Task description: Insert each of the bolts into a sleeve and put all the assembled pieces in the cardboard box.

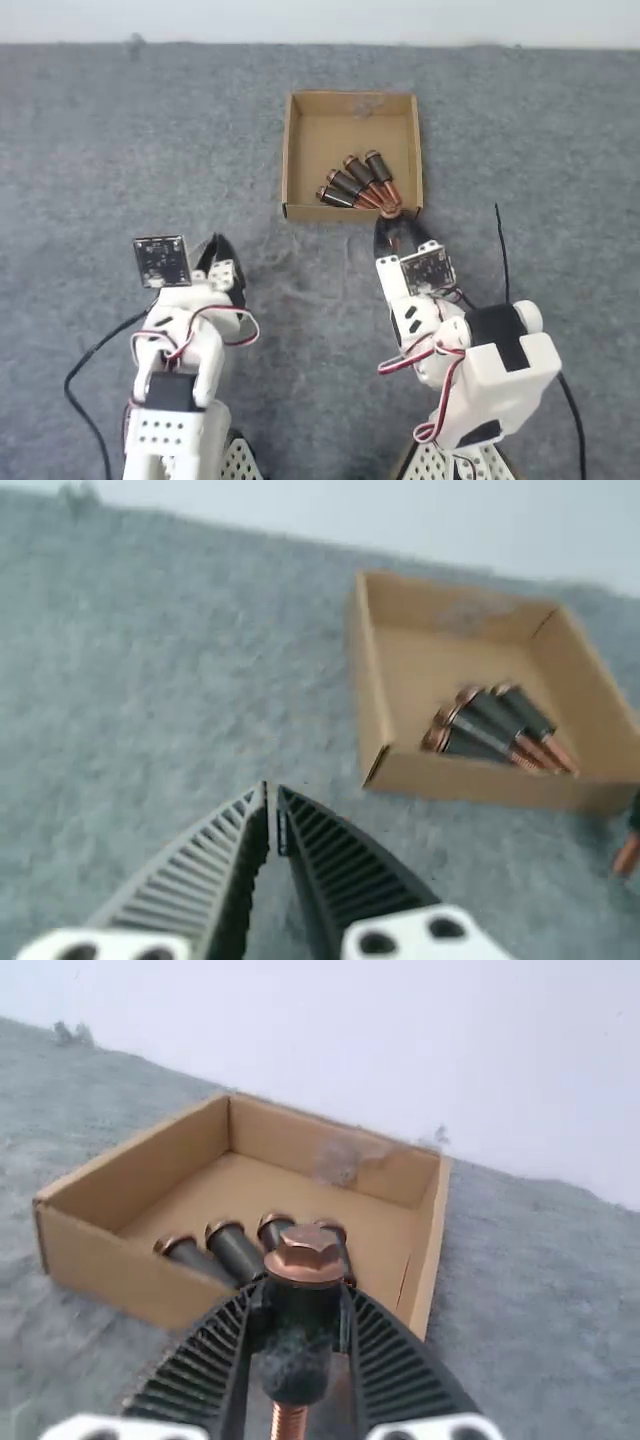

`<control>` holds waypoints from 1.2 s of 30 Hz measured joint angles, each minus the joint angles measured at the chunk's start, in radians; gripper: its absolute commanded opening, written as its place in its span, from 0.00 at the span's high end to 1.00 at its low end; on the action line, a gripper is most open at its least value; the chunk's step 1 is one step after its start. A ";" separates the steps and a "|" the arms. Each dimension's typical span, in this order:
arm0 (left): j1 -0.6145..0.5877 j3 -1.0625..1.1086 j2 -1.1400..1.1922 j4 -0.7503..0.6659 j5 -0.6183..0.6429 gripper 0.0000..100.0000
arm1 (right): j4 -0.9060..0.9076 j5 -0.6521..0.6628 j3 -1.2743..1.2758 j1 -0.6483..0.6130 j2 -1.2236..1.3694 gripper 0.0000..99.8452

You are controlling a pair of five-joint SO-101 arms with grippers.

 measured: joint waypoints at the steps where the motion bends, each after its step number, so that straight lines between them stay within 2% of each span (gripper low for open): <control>1: -0.002 0.000 -0.034 0.069 -0.025 0.99 | 0.000 0.000 -0.014 0.006 0.000 0.99; 4: 0.000 0.000 -0.129 0.269 -0.103 0.99 | 0.000 0.000 -0.060 0.017 0.000 0.99; 7: -0.040 0.000 -0.146 0.342 -0.170 0.99 | 0.000 0.000 -0.109 0.020 0.000 0.99; 10: -0.066 0.000 -0.146 0.354 -0.216 0.99 | 0.054 0.000 -0.173 0.018 0.000 0.99; 15: -0.071 0.000 -0.146 0.354 -0.235 0.99 | 0.250 -0.002 -0.331 0.040 0.000 0.99; 21: -0.071 0.000 -0.146 0.354 -0.236 0.99 | 0.528 -0.002 -0.543 0.060 0.000 0.99; 31: -0.071 0.000 -0.146 0.354 -0.236 0.99 | 1.099 -0.002 -0.830 0.057 0.002 0.99; 36: -0.071 0.000 -0.146 0.354 -0.236 0.99 | 1.298 -0.002 -0.922 0.057 0.003 0.99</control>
